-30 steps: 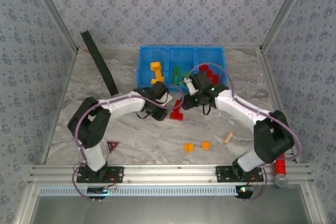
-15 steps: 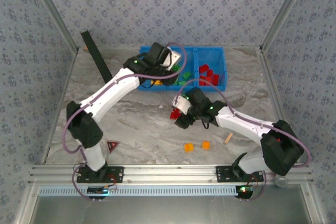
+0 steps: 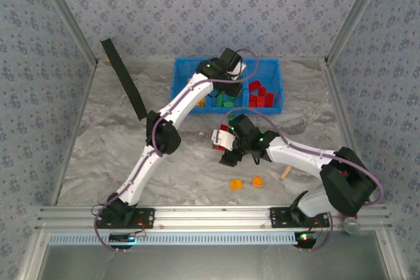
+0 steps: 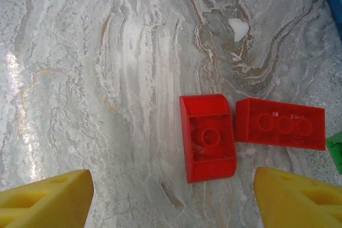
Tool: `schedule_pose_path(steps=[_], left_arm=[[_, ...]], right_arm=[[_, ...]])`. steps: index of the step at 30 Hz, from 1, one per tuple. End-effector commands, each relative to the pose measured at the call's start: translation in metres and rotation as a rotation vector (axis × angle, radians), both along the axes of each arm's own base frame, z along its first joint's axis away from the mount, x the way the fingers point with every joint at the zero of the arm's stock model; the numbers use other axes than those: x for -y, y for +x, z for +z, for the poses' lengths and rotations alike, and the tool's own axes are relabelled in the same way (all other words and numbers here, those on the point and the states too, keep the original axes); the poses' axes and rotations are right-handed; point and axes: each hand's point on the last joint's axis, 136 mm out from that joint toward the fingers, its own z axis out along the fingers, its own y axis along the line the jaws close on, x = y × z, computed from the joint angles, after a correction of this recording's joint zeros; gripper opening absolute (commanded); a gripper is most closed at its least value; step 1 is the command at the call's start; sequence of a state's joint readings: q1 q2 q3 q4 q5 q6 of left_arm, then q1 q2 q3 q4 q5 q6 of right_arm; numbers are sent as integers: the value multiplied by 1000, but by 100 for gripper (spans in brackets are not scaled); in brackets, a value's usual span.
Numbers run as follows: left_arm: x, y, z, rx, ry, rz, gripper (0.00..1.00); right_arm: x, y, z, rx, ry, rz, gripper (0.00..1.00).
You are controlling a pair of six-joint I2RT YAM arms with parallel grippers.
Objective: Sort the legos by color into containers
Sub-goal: Place the lego in the container, then pick up the lego from the center of the table.
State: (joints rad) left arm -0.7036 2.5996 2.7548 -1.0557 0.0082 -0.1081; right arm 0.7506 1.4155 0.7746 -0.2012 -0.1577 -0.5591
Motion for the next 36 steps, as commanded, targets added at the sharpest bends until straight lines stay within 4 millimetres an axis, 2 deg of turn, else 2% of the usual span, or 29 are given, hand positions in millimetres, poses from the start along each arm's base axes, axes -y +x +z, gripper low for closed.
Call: schedule_pose_path(steps=[1, 6, 9, 17, 22, 29, 32, 36], left_arm=[[-12, 3, -11, -59, -10, 66, 29], [-5, 0, -33, -100, -17, 66, 34], [-3, 0, -36, -110, -27, 75, 38], [0, -1, -32, -118, -51, 69, 54], [1, -7, -12, -111, -77, 47, 58], [-5, -26, 43, -67, -93, 1, 59], [-15, -44, 59, -70, -73, -8, 59], [-33, -78, 66, -46, -29, -24, 63]], right_arm=[[0, 0, -7, -3, -18, 23, 81], [-2, 5, -18, -14, -61, 40, 81], [-4, 8, -23, -37, -89, 45, 81], [-6, 19, -40, -85, -173, 54, 81], [-5, 23, -47, -102, -215, 54, 79], [2, 29, -56, -145, -264, 31, 73], [5, 30, -59, -164, -273, 12, 70], [7, 32, -63, -174, -284, 6, 61]])
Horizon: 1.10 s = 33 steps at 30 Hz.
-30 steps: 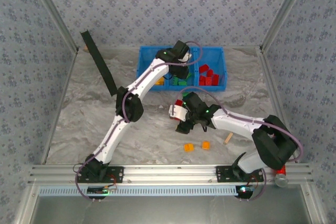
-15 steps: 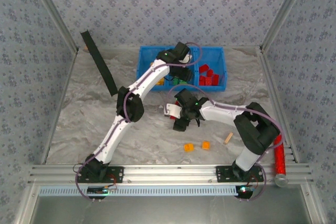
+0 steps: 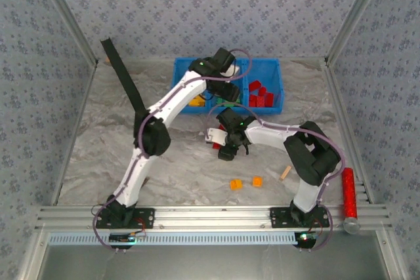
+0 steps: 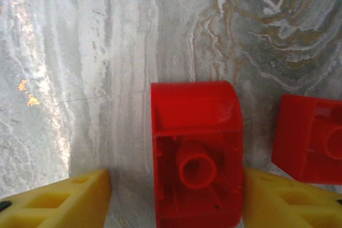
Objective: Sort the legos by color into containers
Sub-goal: Pick up the lego from the center of the table.
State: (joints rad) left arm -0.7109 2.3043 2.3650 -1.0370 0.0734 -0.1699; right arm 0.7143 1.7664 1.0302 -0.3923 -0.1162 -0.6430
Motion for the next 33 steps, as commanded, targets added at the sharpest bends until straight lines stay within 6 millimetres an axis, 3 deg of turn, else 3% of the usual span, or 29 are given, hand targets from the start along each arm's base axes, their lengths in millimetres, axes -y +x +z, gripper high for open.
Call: schedule_pose_path(steps=[1, 5, 9, 16, 20, 25, 28, 33], left_arm=[[-12, -32, 37, 69, -13, -36, 64], [-40, -60, 50, 68, -6, -21, 64], [-67, -94, 51, 60, 23, -15, 65], [-121, -162, 32, 16, 92, 50, 67], [-149, -196, 32, 30, 79, 84, 68], [-185, -220, 28, 26, 77, 161, 70], [-190, -233, 24, -3, 34, 198, 69], [-168, -253, 24, 8, -85, 178, 67]], right_arm=[[6, 2, -5, -19, -48, -11, 58], [7, 3, -7, -30, -56, -16, 46], [10, 3, -8, -31, -63, -20, 33], [11, 4, -1, -25, -49, -55, 21], [15, 9, 15, -9, -23, -116, 17], [28, 17, 47, 9, 58, -254, 14], [40, 25, 68, 36, 109, -360, 14], [68, 48, 111, 99, 200, -558, 12]])
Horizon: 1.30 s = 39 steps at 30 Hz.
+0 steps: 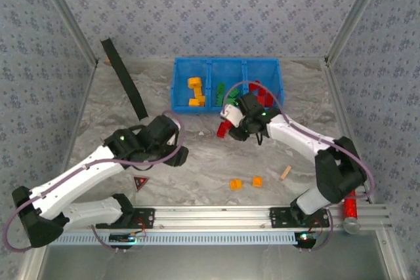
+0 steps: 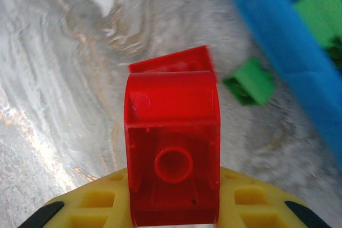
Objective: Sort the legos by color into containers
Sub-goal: Pick up the lego from the center of the table, then place the lego in the container.
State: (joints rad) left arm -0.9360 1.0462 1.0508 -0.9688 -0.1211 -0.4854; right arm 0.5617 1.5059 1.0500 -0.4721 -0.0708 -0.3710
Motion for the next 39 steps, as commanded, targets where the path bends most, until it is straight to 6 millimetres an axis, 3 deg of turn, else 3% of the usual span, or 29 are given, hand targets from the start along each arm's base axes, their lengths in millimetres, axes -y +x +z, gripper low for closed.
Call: schedule_pose_path(steps=[1, 5, 7, 12, 19, 24, 31, 39], left_arm=[[20, -11, 1, -8, -91, 16, 68], [49, -24, -19, -28, -119, -46, 70], [67, -32, -38, -79, -134, -75, 70], [107, -46, -67, -134, -139, -100, 70], [160, -61, -85, -216, -133, -142, 74], [186, -74, -93, -243, -108, -193, 74], [196, -80, -117, -286, -22, -206, 75], [203, -77, -139, -311, 62, -191, 75]], right_arm=[[23, 12, 30, 23, 54, -176, 12], [56, 44, 65, 108, 89, -371, 13], [74, 61, 84, 145, 79, -489, 13], [90, 93, 96, 145, 89, -580, 13], [106, 142, 74, 89, 73, -691, 12], [110, 171, 52, 58, 65, -731, 13], [113, 189, 30, 14, 61, -746, 23], [115, 191, 21, -3, 60, -740, 36]])
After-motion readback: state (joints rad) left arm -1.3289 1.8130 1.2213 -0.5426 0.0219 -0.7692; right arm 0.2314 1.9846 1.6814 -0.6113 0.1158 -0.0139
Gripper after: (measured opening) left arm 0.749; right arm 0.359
